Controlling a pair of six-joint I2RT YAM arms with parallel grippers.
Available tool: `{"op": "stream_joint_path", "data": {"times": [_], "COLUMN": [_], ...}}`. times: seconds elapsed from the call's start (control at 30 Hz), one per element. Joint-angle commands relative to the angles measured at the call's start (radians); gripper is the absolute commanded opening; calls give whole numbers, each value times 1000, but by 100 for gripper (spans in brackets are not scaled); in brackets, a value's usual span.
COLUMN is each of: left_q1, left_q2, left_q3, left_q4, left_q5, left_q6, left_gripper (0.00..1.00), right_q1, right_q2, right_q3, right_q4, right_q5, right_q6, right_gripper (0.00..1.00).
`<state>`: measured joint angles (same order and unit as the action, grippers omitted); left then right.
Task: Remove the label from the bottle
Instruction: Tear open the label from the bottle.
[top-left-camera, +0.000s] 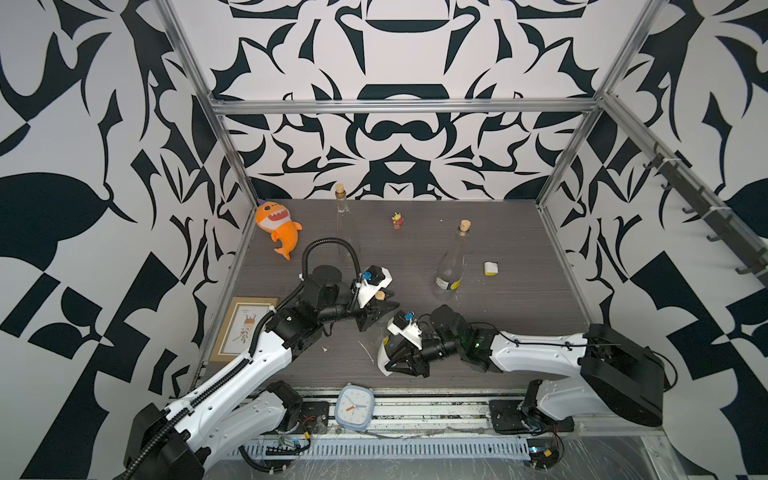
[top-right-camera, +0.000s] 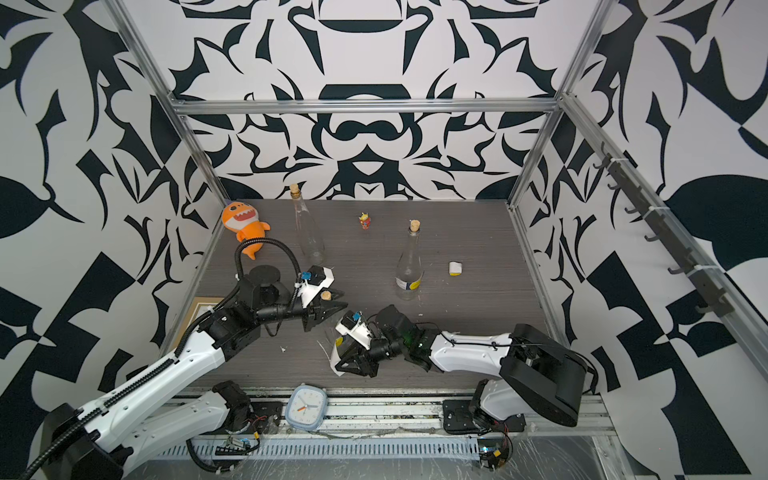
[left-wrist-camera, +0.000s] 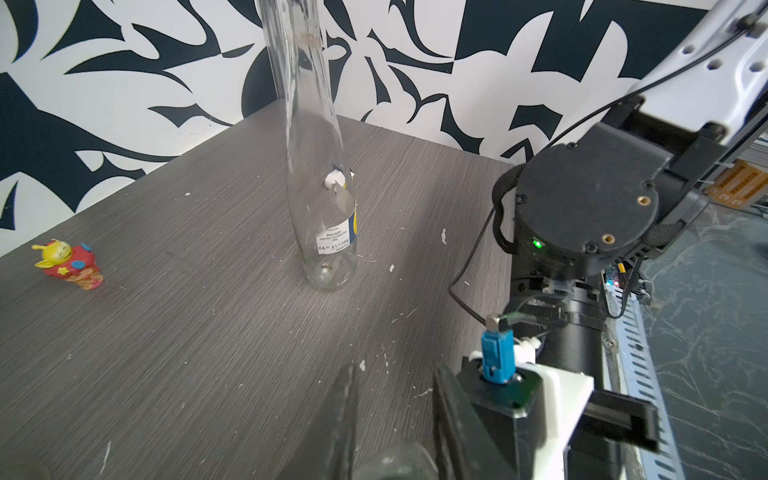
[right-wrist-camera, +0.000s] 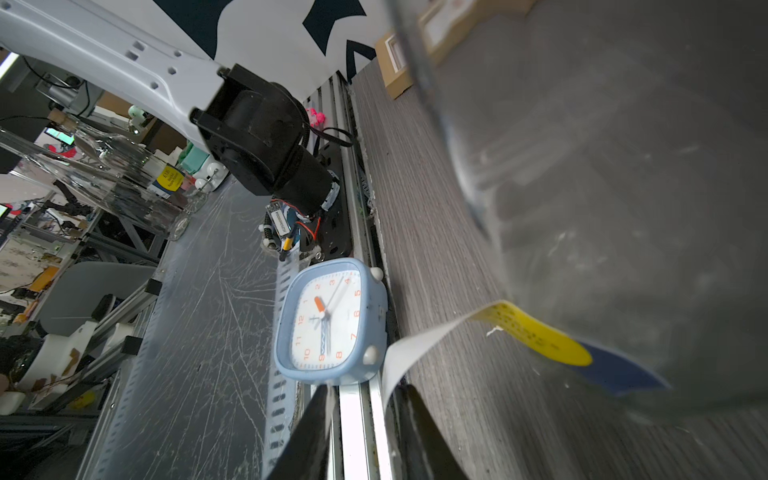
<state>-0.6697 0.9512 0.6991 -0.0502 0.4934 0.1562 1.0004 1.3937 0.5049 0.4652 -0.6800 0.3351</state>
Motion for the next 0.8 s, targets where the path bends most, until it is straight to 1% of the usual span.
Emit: {"op": "stream_joint_path", "data": {"times": [0.0, 0.13, 0.23, 0.43, 0.53, 0.77], "left_q1": [-2, -2, -2, -2, -2, -3], "left_q2": [-9, -7, -4, -2, -4, 5], "left_q3": [7, 8, 7, 7, 5, 10], "left_q4": [-8, -5, -5, -4, -5, -7], "left_q5": [23, 22, 22, 23, 24, 32], "left_q6": [-4, -3, -3, -4, -4, 3], "left_gripper": [0, 0, 0, 0, 0, 0], "right_q1": [6, 6, 7, 7, 7, 0], "right_q2": [14, 29, 32, 16, 0, -85], "right_q3": [-14, -28, -33, -39, -43, -37], "right_q4": [63, 87, 96, 88, 67, -116], "right_q5": [-12, -2, 11, 34, 42, 110], "right_q6": [38, 51, 57, 56, 48, -2], "right_gripper": [27, 21, 12, 0, 0, 0]}}
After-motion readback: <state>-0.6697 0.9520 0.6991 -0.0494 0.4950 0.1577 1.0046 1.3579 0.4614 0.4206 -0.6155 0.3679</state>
